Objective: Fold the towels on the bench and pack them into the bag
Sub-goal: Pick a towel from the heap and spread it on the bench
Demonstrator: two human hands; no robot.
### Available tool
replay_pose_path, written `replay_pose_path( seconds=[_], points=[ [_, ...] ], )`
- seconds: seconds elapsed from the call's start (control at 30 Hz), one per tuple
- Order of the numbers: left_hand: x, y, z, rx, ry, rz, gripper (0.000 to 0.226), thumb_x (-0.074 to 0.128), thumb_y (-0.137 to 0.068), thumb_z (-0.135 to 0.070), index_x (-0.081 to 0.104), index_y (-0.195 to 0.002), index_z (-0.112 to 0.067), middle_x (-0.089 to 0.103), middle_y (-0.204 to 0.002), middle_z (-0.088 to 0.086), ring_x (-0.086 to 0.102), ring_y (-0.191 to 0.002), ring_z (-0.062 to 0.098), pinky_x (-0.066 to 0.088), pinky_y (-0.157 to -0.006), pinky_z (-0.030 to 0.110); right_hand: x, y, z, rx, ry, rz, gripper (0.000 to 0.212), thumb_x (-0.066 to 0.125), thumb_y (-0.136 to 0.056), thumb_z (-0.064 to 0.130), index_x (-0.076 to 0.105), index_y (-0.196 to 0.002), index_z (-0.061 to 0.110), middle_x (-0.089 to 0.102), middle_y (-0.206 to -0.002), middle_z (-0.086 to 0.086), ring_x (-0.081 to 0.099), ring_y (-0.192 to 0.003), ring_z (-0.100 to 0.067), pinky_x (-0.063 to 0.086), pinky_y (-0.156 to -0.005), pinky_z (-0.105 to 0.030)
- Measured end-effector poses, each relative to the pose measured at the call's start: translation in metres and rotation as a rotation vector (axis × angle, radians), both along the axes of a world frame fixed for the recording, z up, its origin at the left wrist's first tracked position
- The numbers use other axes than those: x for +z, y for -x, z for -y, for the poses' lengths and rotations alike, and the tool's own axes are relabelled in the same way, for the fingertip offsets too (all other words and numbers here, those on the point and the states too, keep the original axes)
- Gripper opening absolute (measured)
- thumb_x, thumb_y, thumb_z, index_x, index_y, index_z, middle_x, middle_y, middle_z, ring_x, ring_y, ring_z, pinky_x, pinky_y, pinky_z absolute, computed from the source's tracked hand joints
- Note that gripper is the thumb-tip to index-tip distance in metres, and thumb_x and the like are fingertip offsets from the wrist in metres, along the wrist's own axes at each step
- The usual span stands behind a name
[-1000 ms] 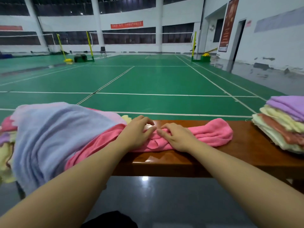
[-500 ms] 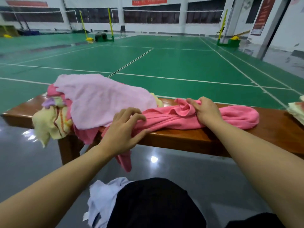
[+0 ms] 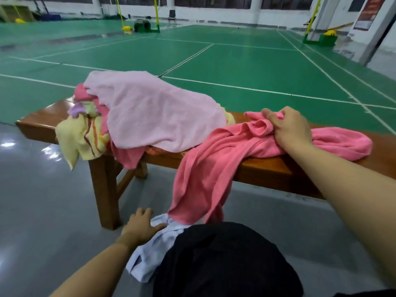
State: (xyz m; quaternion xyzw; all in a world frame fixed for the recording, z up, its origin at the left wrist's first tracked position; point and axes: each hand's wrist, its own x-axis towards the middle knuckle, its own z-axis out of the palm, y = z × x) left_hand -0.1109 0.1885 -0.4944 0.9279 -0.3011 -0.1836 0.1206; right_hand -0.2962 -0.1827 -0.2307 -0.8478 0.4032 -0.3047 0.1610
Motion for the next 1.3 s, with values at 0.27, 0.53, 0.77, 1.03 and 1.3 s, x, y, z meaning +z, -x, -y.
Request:
replay_pose_path(
  seconds=[0.27,0.53,0.77,1.03,1.3],
  points=[
    [-0.065,0.002,0.040,-0.020,0.006,0.029,0.047,0.063,-0.074,-0.064,0.058,-0.114,-0.040,0.058,-0.108,-0.017,0.062,-0.102,0.016,0.046,-0.086,0.033,-0.009,-0.012,0.022,-0.041,0.092,-0.110,0.060,0.048,-0.094,0.070,0.054,-0.087,0.011,0.058,-0.090,-0.016,0.053,-0.084,-0.035,0.035,-0.069,-0.040],
    [-0.133,-0.004,0.036,0.168,-0.178,-0.116,0.055,0.051,-0.090,-0.066,0.051,-0.132,-0.031,0.051,-0.135,0.001,0.045,-0.129,0.024,0.036,-0.107,0.036,-0.014,-0.016,0.028,-0.016,0.088,-0.121,0.059,0.050,-0.093,0.069,0.049,-0.073,0.014,0.054,-0.081,-0.015,0.050,-0.076,-0.034,0.033,-0.066,-0.039],
    [-0.029,-0.014,0.041,0.160,0.165,-0.246,0.067,0.066,-0.085,-0.060,0.063,-0.127,-0.007,0.069,-0.123,0.014,0.064,-0.113,0.032,0.048,-0.090,0.035,-0.013,-0.017,0.022,-0.037,0.071,-0.117,0.062,0.048,-0.093,0.070,0.056,-0.084,0.009,0.058,-0.088,-0.020,0.055,-0.083,-0.038,0.036,-0.067,-0.040],
    [0.177,0.007,0.001,-0.076,0.452,-0.087,0.035,0.078,-0.078,-0.060,0.071,-0.091,-0.029,0.074,-0.086,-0.009,0.067,-0.080,0.003,0.051,-0.071,0.026,0.005,-0.013,-0.004,-0.021,-0.042,0.022,0.063,0.047,-0.093,0.070,0.057,-0.089,0.009,0.065,-0.100,-0.024,0.060,-0.094,-0.041,0.036,-0.069,-0.040],
    [0.372,0.028,0.020,-0.107,1.022,-0.050,0.037,0.083,-0.078,-0.045,0.077,-0.105,-0.019,0.078,-0.098,-0.003,0.072,-0.091,0.010,0.057,-0.083,0.030,0.019,-0.006,-0.013,-0.013,-0.090,0.096,0.060,0.046,-0.093,0.070,0.053,-0.082,0.012,0.065,-0.099,-0.024,0.061,-0.094,-0.042,0.037,-0.069,-0.040]
  ],
)
